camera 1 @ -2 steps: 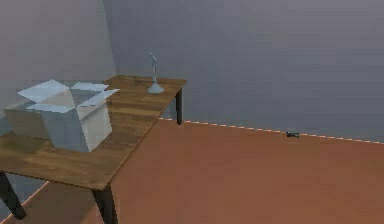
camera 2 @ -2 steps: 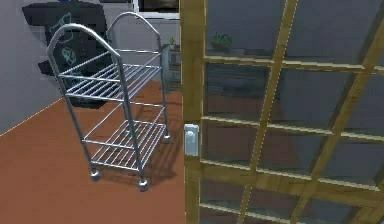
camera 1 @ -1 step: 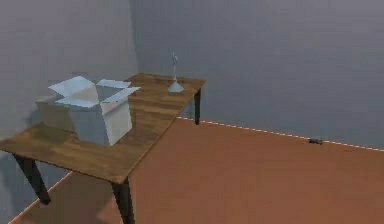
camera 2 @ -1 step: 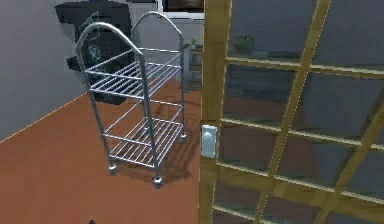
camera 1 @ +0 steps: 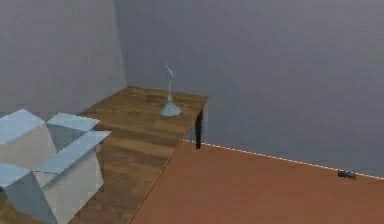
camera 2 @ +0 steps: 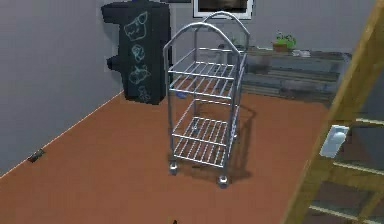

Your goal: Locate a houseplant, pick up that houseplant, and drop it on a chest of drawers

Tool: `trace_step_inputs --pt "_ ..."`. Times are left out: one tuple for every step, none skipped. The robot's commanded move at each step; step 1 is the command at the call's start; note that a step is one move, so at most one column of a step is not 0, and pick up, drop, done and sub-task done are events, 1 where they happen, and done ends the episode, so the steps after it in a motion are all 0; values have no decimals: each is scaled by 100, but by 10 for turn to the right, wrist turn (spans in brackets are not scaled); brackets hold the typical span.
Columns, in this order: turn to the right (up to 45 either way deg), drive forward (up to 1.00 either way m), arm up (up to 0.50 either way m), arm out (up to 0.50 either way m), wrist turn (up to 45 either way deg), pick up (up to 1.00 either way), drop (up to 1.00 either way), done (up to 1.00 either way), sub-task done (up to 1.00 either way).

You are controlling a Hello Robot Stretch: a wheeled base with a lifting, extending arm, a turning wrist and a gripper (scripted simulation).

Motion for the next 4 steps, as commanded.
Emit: trace_step_inputs --pt "150 0 0 0 0 0 0 0 0" --pt "0 45 0 0 0 0 0 0 0" --pt "450 0 0 0 0 0 0 0 0" --pt "90 0 0 0 0 0 0 0 0"
